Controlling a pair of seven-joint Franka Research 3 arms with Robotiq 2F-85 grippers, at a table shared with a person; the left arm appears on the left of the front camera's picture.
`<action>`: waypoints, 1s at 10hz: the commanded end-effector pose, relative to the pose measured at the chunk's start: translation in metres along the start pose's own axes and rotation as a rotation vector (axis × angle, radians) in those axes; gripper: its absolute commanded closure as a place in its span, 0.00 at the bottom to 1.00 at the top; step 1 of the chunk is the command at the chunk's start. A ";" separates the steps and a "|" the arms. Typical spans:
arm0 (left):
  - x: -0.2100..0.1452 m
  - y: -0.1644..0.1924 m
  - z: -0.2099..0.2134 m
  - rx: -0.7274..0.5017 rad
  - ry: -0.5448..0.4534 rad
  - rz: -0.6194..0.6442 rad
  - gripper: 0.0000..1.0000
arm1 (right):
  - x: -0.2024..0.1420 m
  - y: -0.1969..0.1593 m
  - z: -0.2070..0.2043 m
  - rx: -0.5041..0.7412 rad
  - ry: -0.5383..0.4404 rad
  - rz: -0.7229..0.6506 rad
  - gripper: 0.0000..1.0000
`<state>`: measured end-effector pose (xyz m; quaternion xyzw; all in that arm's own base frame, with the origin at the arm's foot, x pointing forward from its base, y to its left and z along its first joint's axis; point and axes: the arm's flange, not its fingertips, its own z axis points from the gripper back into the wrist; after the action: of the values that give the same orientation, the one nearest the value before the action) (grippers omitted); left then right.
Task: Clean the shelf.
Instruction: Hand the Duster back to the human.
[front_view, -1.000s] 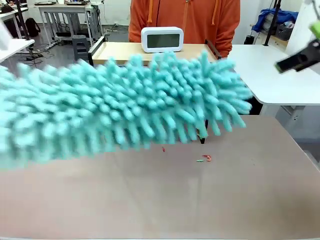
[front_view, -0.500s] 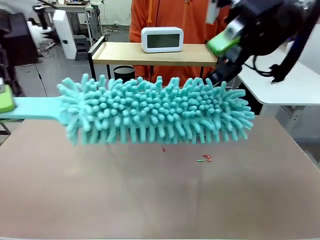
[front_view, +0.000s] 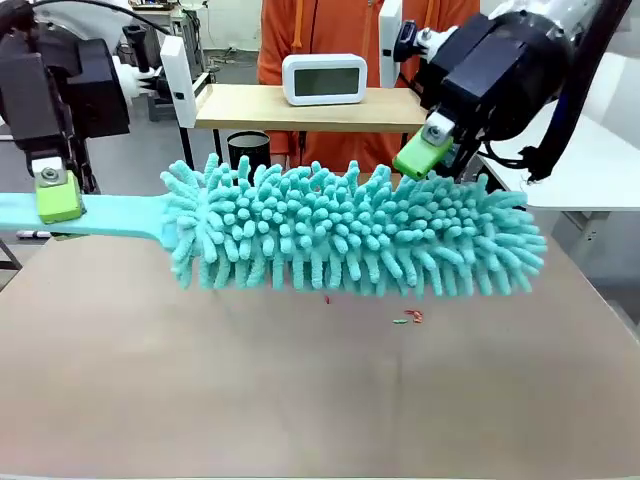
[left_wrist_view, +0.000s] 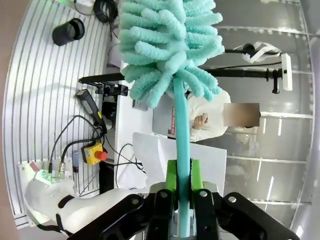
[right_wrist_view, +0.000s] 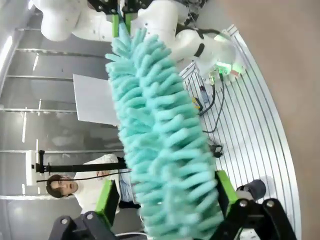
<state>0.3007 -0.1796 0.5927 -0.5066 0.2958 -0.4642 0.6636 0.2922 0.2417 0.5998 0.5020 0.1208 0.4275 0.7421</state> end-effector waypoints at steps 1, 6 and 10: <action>-0.009 -0.011 0.018 -0.035 0.011 -0.052 0.88 | 0.002 -0.004 -0.001 0.001 0.066 0.028 0.00; -0.006 -0.005 0.016 -0.019 -0.006 -0.015 0.88 | -0.005 0.002 -0.004 -0.011 0.173 0.079 0.34; -0.006 -0.007 0.015 -0.015 0.003 -0.012 0.88 | -0.003 0.002 -0.005 -0.001 0.161 0.091 1.00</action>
<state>0.3059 -0.1700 0.5954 -0.5209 0.2932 -0.4646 0.6534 0.2816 0.2445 0.5949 0.4720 0.1549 0.4877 0.7179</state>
